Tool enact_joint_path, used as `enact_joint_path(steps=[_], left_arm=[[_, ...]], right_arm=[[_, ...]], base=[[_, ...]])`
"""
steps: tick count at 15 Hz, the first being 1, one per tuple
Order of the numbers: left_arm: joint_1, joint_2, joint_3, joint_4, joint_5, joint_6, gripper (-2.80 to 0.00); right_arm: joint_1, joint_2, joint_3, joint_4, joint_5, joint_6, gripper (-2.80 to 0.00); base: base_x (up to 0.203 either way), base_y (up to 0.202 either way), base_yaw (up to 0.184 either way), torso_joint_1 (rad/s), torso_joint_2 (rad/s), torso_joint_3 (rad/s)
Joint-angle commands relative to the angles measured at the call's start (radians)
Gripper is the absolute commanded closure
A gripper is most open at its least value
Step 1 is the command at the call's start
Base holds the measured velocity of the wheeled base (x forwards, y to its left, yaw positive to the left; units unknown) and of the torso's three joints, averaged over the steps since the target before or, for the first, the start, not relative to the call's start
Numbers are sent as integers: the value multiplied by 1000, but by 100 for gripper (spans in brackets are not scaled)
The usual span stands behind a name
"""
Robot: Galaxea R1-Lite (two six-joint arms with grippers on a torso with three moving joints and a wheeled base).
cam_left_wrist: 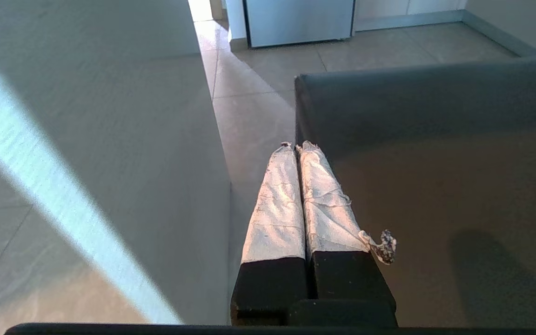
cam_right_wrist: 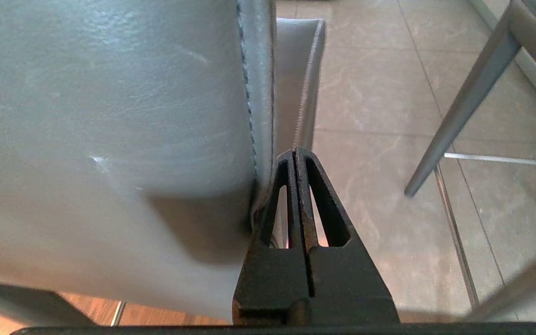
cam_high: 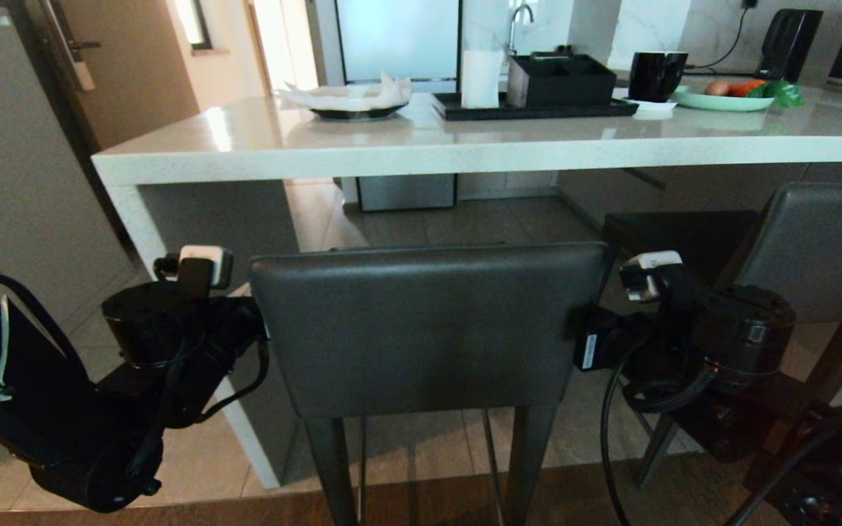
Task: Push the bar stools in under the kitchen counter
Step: Push the gray chair back under the dining table
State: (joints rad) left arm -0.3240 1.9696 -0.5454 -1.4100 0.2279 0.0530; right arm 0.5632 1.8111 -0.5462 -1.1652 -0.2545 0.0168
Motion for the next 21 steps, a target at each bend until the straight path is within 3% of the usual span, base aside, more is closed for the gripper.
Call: enact_joint_path(steps=[1,6,10,21], left_arm=[[0,-1,4,-7,1,1,0],[0,-1,2,-7,1,-2,0],[-3,-6,-1,-17,-1,-41,0],[29,-23,53,-39,-12,-46,0]], right_arm=[[0,33,-30,-10,1,0,0],[1,36,-29,-11,-8,0,0],[1,37,-26,-11,-16,0,0],[-10,17,-20,-13,-17,11,0]], base=[[188,0,0,7,2,7],[188,0,3,2,2,1],[171,0,2,4,2,4],[5,0,0,1,0,-1]])
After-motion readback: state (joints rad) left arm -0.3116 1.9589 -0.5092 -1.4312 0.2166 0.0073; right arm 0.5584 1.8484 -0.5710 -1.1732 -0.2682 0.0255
